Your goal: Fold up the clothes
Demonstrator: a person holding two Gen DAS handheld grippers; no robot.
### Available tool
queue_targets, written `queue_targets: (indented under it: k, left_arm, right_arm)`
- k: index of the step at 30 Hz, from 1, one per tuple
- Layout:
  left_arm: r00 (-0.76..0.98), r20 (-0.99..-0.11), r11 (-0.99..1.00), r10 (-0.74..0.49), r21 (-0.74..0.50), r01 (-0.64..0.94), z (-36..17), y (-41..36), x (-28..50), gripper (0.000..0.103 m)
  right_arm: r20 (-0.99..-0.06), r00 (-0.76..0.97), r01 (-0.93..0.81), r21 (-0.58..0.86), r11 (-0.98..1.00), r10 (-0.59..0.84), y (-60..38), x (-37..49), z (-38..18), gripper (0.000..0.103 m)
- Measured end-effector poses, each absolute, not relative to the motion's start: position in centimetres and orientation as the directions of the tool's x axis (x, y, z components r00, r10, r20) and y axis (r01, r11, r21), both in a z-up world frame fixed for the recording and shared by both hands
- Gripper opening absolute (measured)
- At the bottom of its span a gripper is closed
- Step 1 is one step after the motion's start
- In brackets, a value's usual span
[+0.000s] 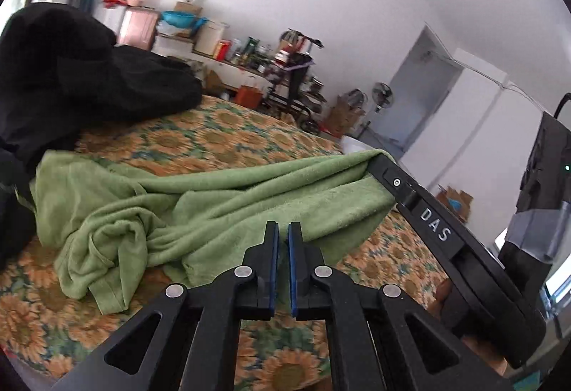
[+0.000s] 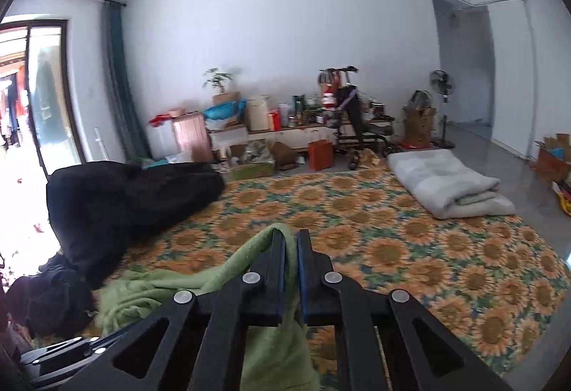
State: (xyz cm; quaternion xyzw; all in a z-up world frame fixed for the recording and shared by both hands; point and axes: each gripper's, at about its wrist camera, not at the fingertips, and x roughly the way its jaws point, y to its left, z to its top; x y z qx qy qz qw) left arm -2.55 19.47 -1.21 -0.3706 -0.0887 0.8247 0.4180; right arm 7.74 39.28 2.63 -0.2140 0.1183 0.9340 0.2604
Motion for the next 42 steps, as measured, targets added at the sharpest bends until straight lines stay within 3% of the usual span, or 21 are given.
queue_targets:
  k: [3, 8, 11, 14, 16, 18, 20, 22, 27, 30, 35, 38, 40, 42]
  left_arm:
    - [-0.333, -0.57, -0.619, 0.752, -0.434, -0.654, -2.0, 21.6, -1.7, 0.006]
    - [-0.311, -0.642, -0.651, 0.701, -0.399, -0.646, -4.1, 22.9, -1.8, 0.024]
    - [-0.333, -0.688, -0.706, 0.645, -0.368, -0.605, -5.8, 21.7, -2.7, 0.025]
    - [-0.321, -0.734, -0.735, 0.599, -0.345, -0.584, -7.8, 20.4, -3.7, 0.025]
    - [-0.302, -0.762, -0.748, 0.572, -0.335, -0.573, -9.2, 19.7, -4.6, 0.025]
    - [-0.281, -0.783, -0.753, 0.555, -0.329, -0.57, -10.3, 19.3, -5.0, 0.03]
    - [-0.279, -0.793, -0.755, 0.542, -0.313, -0.577, -10.8, 19.8, -5.2, 0.045]
    - [-0.288, -0.799, -0.76, 0.527, -0.292, -0.58, -11.2, 20.4, -5.4, 0.048]
    - [-0.308, -0.806, -0.768, 0.506, -0.258, -0.586, -11.9, 22.3, -6.0, 0.045]
    - [-0.345, -0.805, -0.788, 0.483, -0.228, -0.572, -11.6, 22.4, -5.7, 0.011]
    - [-0.38, -0.759, -0.813, 0.529, -0.325, -0.483, -10.8, 19.5, -7.1, 0.007]
    - [-0.458, -0.723, -0.839, 0.517, -0.323, -0.438, -9.2, 16.8, -8.3, 0.007]
    - [-0.507, -0.698, -0.856, 0.505, -0.328, -0.401, -7.9, 15.0, -9.1, 0.007]
    - [-0.546, -0.676, -0.866, 0.496, -0.339, -0.367, -6.8, 13.2, -10.0, 0.007]
  right_arm:
    - [-0.496, -0.723, -0.594, 0.09, -0.799, 0.482, 42.0, 10.3, 1.5, 0.007]
    - [-0.53, -0.675, -0.63, 0.05, -0.775, 0.514, 43.4, 11.8, -0.4, 0.008]
    - [-0.545, -0.657, -0.637, 0.033, -0.77, 0.52, 43.8, 12.1, -1.5, 0.009]
    - [-0.537, -0.637, -0.651, -0.01, -0.759, 0.553, 43.6, 12.0, -2.2, 0.021]
    - [-0.525, -0.639, -0.653, -0.015, -0.757, 0.562, 43.5, 12.4, -2.1, 0.04]
    - [-0.515, -0.656, -0.645, 0.001, -0.765, 0.552, 43.5, 12.9, -2.1, 0.042]
    - [-0.507, -0.668, -0.635, 0.005, -0.773, 0.545, 43.3, 13.6, -1.9, 0.047]
    - [-0.503, -0.678, -0.616, -0.009, -0.788, 0.536, 42.9, 14.2, -1.9, 0.047]
    - [-0.571, -0.71, -0.483, -0.031, -0.875, 0.412, 40.0, 13.8, -4.3, 0.047]
    - [-0.611, -0.702, -0.4, -0.084, -0.913, 0.365, 37.2, 12.3, -6.7, 0.047]
    - [-0.648, -0.699, -0.27, -0.153, -0.951, 0.302, 33.3, 9.8, -9.4, 0.047]
    - [-0.645, -0.686, -0.277, -0.196, -0.941, 0.337, 32.4, 8.6, -9.9, 0.039]
    - [-0.65, -0.668, -0.307, -0.203, -0.93, 0.362, 32.5, 7.9, -10.0, 0.01]
    - [-0.645, -0.666, -0.351, -0.173, -0.92, 0.375, 33.3, 8.1, -9.6, 0.002]
